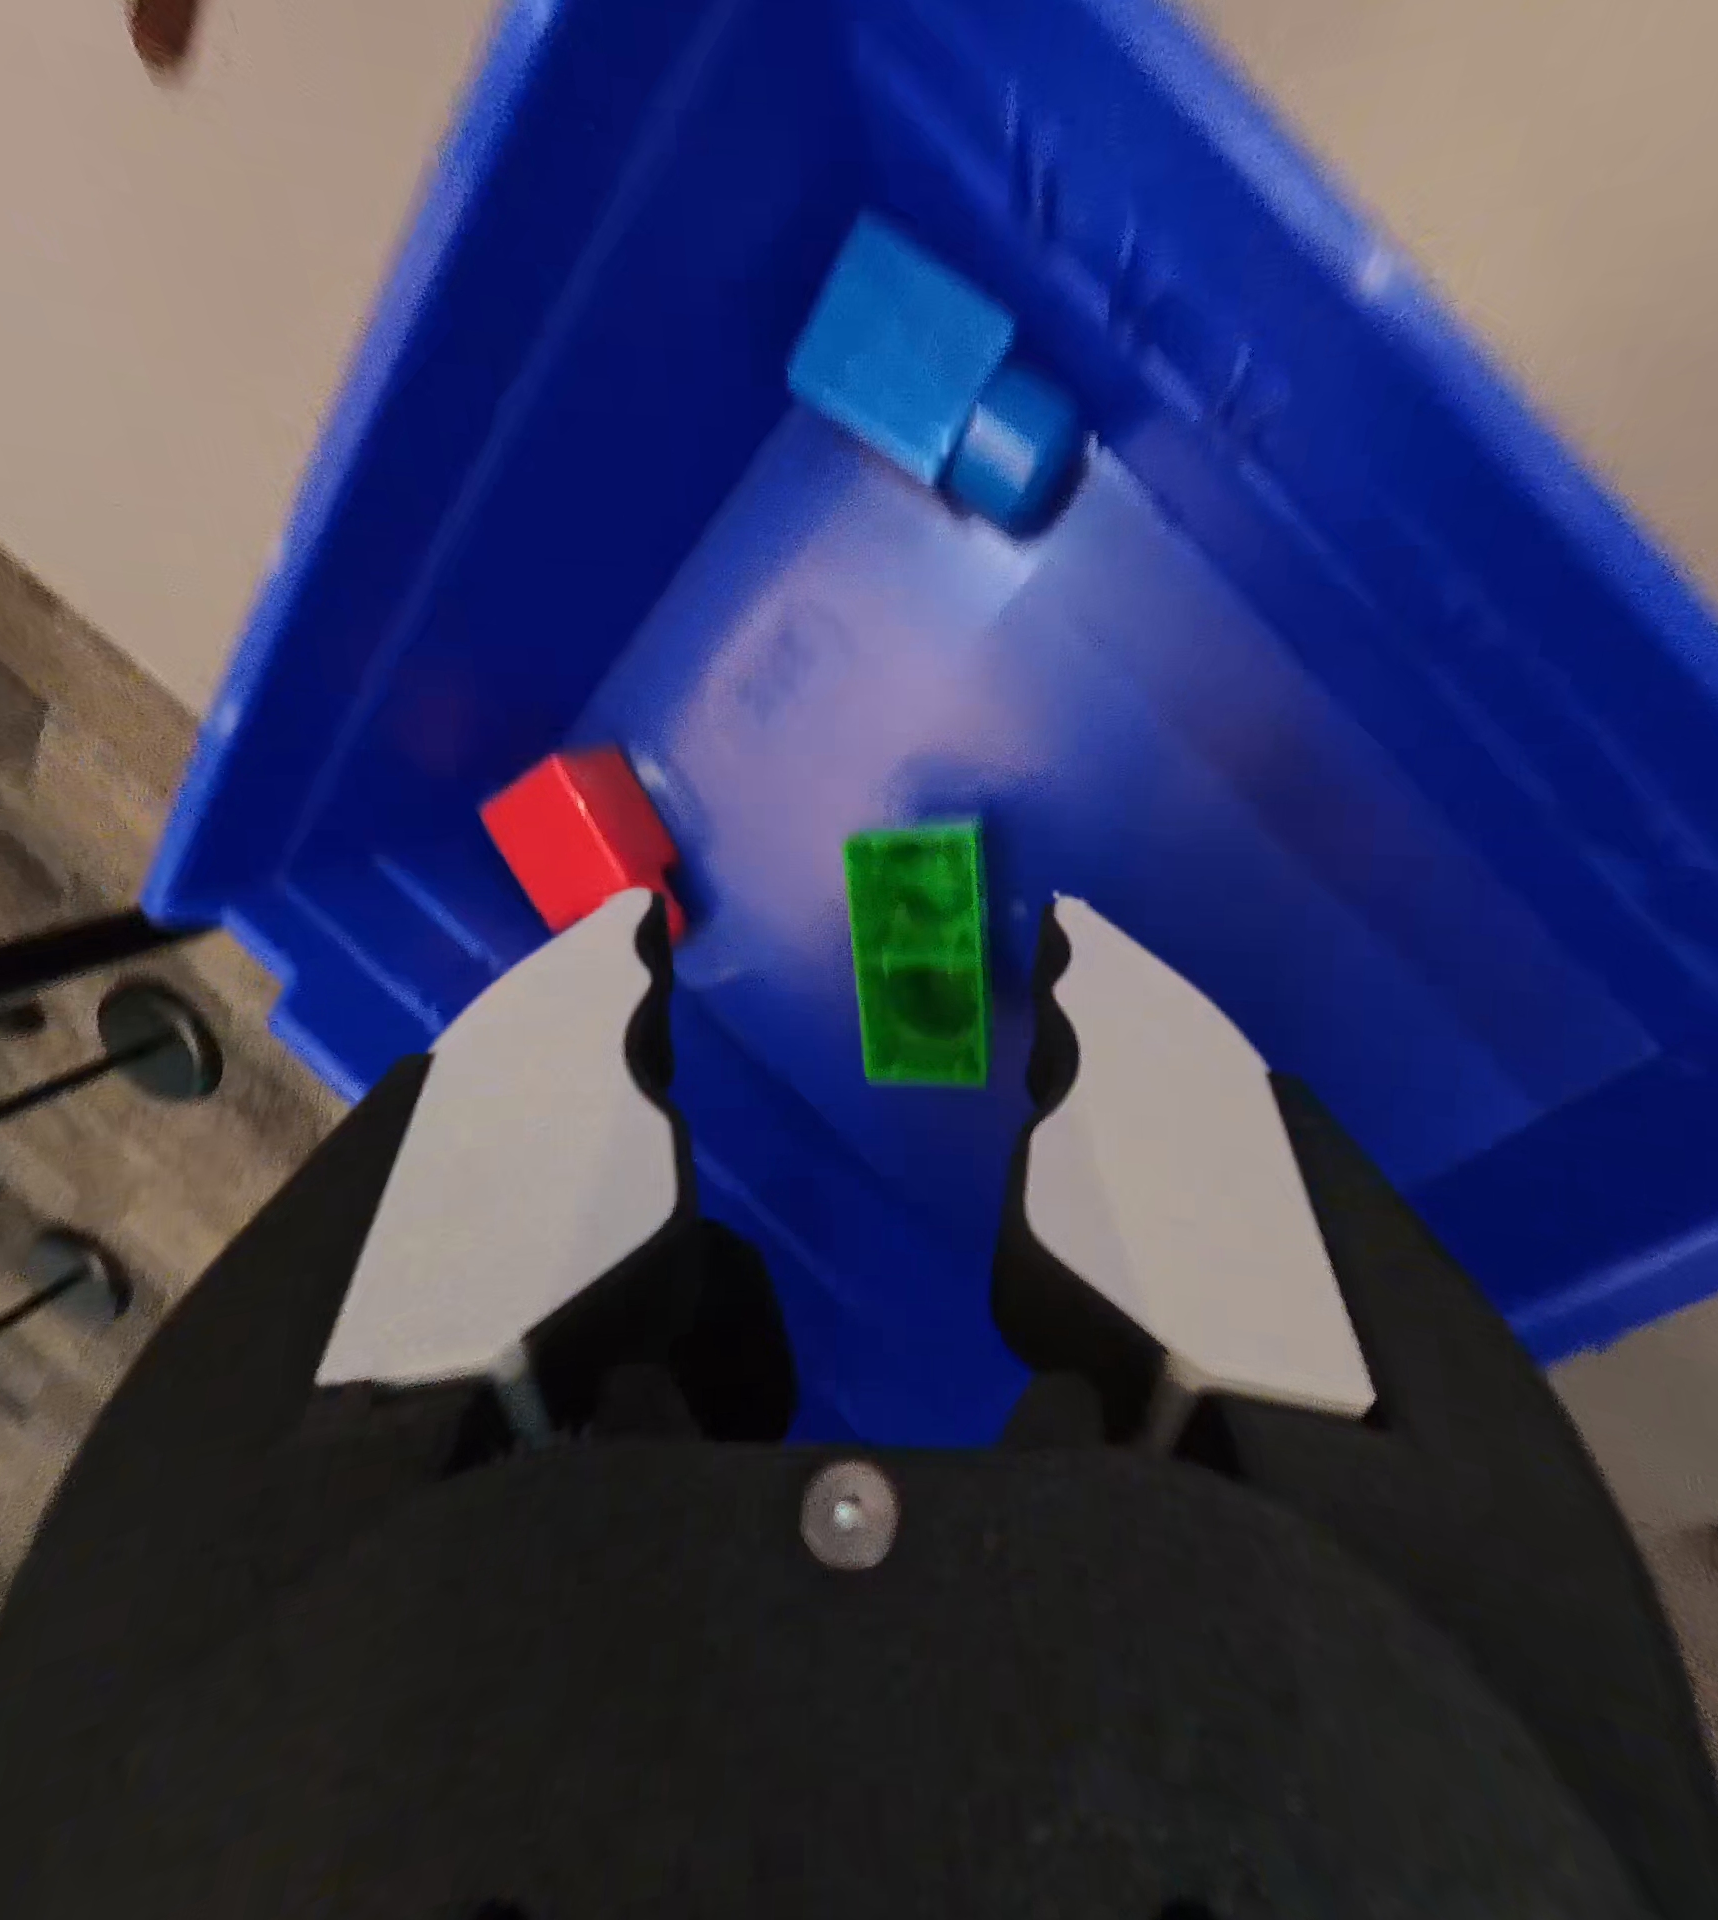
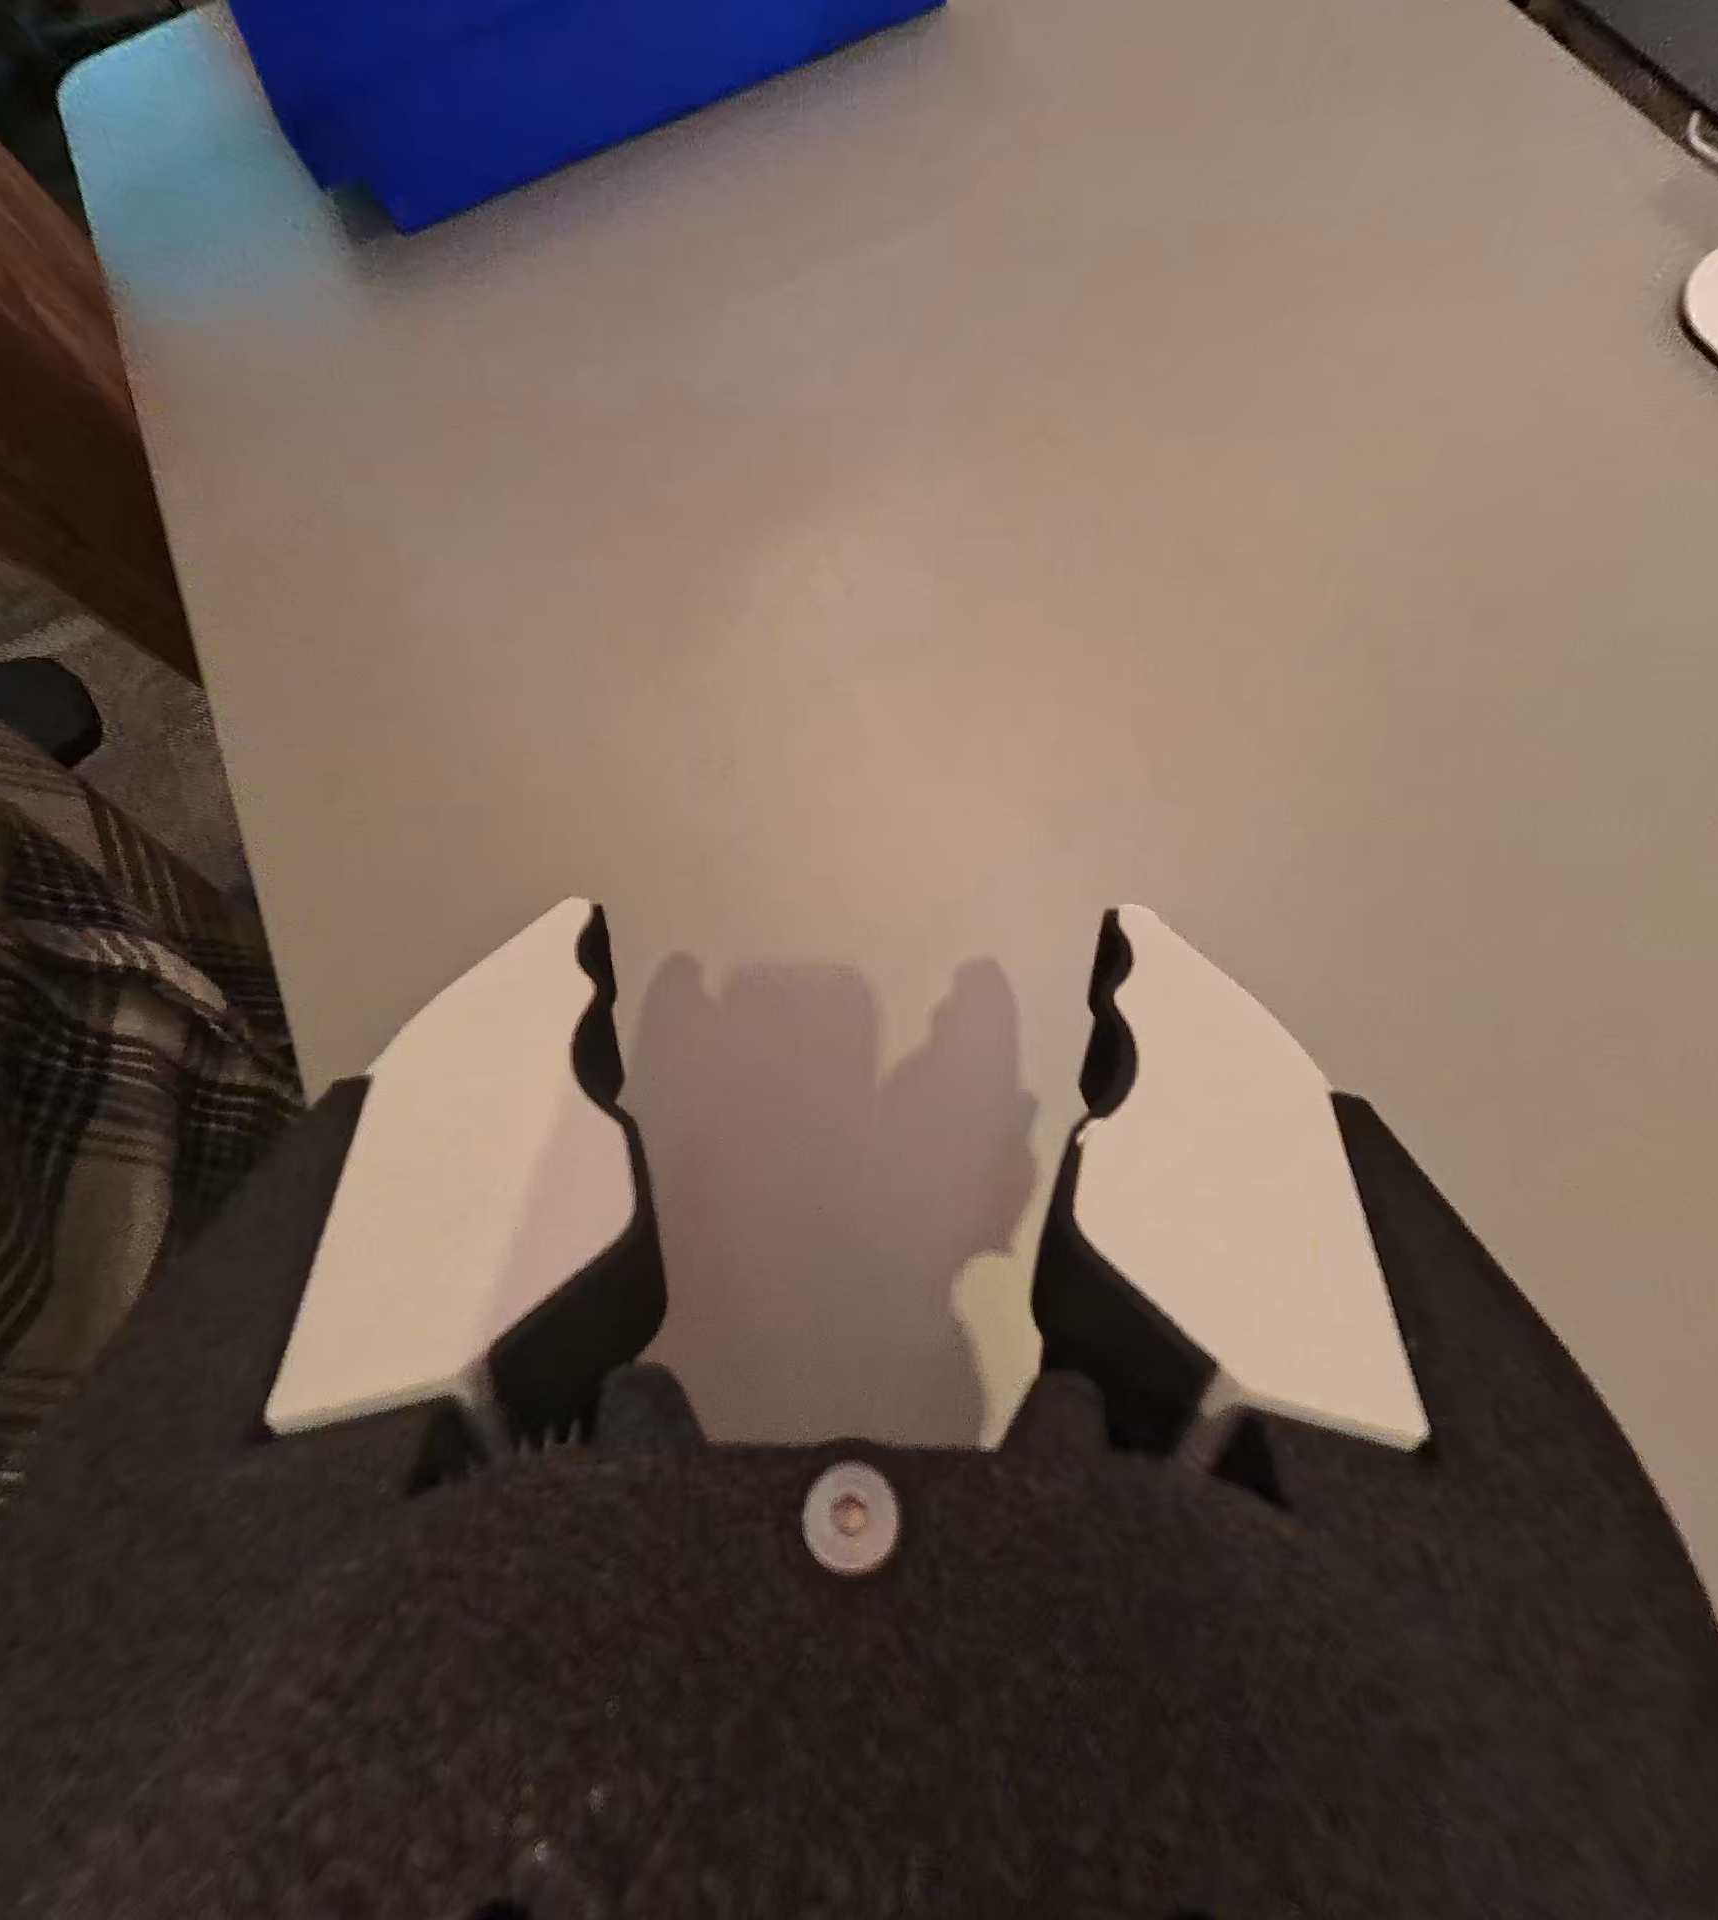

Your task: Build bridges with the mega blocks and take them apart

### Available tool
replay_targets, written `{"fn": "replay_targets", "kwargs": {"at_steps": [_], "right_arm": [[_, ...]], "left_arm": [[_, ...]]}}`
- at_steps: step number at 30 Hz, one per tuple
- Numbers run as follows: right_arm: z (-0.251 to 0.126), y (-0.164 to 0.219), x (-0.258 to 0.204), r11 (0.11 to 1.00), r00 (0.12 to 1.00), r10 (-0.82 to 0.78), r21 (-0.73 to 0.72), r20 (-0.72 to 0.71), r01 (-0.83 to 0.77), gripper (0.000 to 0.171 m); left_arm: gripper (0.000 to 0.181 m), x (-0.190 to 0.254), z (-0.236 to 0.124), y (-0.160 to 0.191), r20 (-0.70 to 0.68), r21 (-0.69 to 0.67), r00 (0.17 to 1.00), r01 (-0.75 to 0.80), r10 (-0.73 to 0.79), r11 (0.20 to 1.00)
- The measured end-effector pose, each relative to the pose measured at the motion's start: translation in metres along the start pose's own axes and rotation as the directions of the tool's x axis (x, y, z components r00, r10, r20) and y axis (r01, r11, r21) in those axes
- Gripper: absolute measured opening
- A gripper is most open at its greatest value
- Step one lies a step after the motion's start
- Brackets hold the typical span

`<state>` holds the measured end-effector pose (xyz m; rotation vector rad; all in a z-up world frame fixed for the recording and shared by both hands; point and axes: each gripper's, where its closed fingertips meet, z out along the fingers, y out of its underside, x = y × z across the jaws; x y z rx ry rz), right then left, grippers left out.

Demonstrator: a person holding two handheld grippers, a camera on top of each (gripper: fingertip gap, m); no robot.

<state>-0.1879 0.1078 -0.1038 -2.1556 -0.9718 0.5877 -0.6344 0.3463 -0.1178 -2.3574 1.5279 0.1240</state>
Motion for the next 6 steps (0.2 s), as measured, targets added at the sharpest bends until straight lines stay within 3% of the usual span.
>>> {"fn": "replay_targets", "kwargs": {"at_steps": [1, 6], "right_arm": [[0.003, -0.003, 0.0, 1.0, 1.0, -0.001, -0.004, 0.0, 0.001, 0.087], [0.009, -0.015, 0.001, 1.0, 1.0, 0.009, 0.004, -0.004, -0.009, 0.082]], "left_arm": [[0.066, -0.001, 0.003, -0.012, -0.022, 0.049, 1.0, -0.001, 0.002, 0.999], [0.063, -0.01, 0.021, -0.036, -0.047, 0.147, 0.997, 0.059, -0.053, 0.987]]}}
